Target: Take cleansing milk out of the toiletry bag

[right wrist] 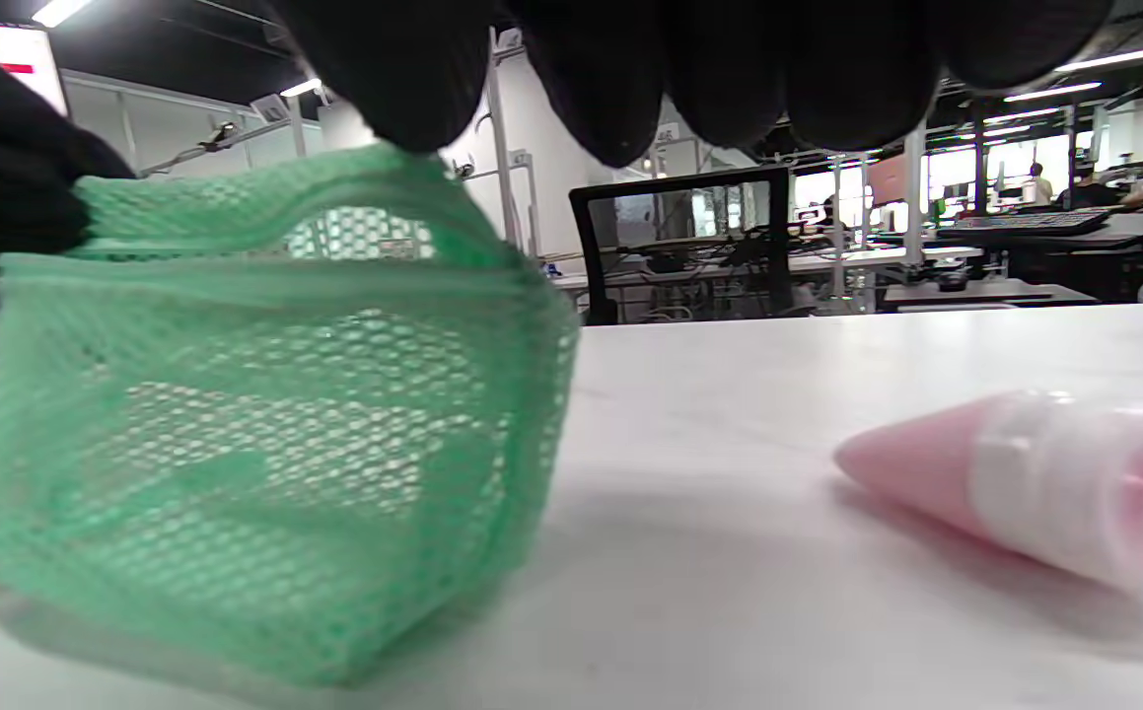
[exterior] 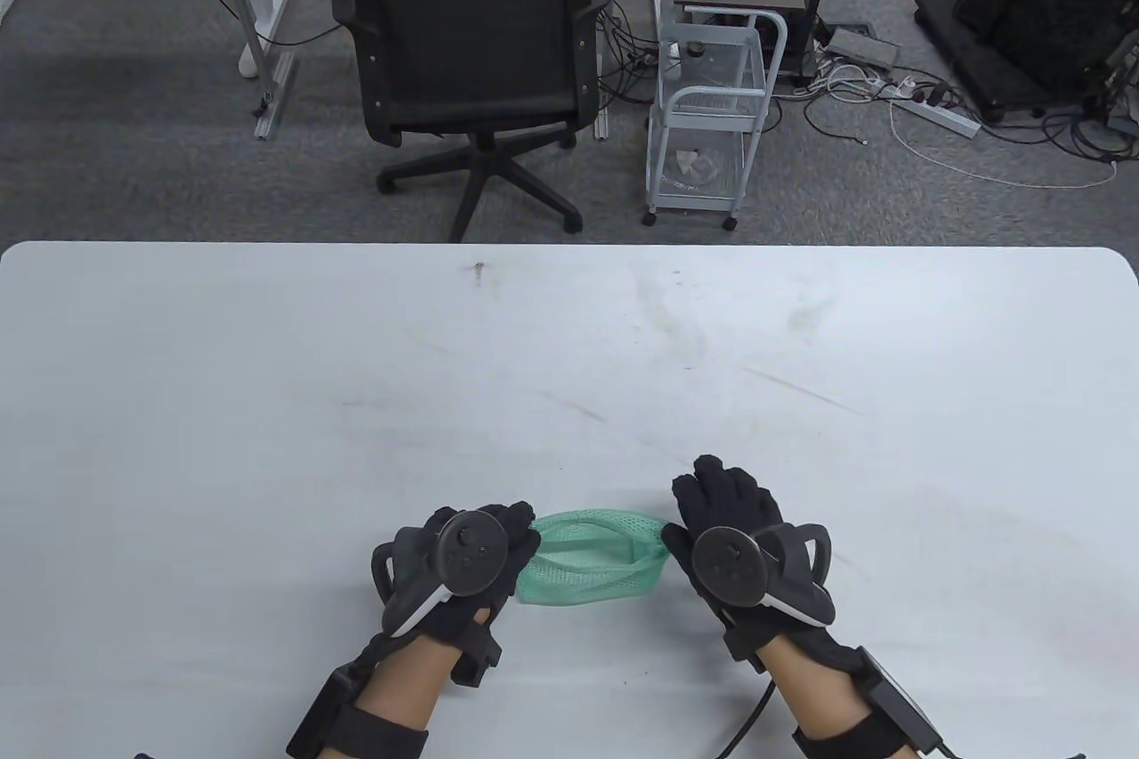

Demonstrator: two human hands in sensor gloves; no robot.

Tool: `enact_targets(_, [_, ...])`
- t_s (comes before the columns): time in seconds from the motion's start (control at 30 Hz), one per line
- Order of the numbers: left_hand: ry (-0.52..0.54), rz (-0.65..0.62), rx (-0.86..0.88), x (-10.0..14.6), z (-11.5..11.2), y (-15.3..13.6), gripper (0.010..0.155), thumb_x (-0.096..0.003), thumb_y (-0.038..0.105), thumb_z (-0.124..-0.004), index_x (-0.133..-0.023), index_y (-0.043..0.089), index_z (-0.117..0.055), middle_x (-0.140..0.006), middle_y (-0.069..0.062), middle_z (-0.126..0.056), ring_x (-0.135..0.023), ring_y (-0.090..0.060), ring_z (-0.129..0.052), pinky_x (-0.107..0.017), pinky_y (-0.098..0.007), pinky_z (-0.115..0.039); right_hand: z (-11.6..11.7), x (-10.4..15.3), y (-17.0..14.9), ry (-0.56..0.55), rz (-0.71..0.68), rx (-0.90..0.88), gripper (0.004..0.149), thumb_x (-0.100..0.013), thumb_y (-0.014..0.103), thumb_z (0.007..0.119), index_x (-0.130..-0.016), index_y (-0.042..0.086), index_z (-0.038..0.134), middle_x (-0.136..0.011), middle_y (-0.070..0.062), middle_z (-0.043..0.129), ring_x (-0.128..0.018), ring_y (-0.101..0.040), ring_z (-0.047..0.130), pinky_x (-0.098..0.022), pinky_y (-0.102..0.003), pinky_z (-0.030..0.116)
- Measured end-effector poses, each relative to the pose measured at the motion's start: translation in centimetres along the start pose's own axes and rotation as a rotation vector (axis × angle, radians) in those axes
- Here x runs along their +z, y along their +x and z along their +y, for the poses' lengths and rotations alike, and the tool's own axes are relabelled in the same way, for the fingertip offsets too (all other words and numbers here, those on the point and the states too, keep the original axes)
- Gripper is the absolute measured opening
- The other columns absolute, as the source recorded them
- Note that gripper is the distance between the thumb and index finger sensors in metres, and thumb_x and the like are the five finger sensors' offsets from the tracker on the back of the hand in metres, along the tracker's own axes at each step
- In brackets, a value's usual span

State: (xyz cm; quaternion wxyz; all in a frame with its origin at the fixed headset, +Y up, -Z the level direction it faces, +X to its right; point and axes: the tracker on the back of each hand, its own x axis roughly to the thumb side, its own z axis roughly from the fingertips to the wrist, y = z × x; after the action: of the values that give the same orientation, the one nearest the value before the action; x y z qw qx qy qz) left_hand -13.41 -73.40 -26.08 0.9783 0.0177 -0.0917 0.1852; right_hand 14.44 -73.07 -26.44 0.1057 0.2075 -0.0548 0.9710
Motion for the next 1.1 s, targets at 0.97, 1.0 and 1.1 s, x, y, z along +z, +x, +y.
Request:
enact_targets(0.97, [-0.065,-0.048,0.018,-0.1,-0.4,0.2,0.046,-0.047,0.041,-0.091,-0.089,0.024,-0.093,-0.091,-0.008,-0.102,-0.074,-0.038,-0.106,-0.068,-0.062,-0.071,1.4,-0.4,0.5,0.016,-0.057,0.015,0.043,-0.057,0.024,0.08,-0.096,0.005,0.082,-0.112,-0.033,0.065,-0.09,-0.068,0.068,-0.063,-0.074,0.059])
enact_targets(1.0, [-0.066,-0.047,0.017,-0.1,-0.4,0.2,0.046,-0.0472,0.041,-0.091,-0.09,0.024,-0.093,-0.091,-0.008,-0.102,-0.074,-0.038,-0.105,-0.068,-0.062,-0.071,1.4,-0.5,0.4,0.011,-0.053,0.019,0.043,-0.057,0.024,0.08,-0.096,0.005,0.082,-0.112,-0.033,0.065,-0.09,-0.068,0.068,-0.063,-0.074,0.059])
enact_targets(1.1, [-0.067,-0.044,0.002,-0.2,-0.6,0.1,0.046,-0.047,0.041,-0.091,-0.09,0.024,-0.093,-0.091,-0.008,-0.102,-0.074,-0.038,-0.106,-0.068,-0.062,-0.071,1.5,-0.8,0.0,-0.007,-0.024,0.028,0.043,-0.057,0.023,0.081,-0.096,0.005,0.082,-0.112,-0.033,0.065,-0.09,-0.068,0.068,-0.063,-0.075,0.059])
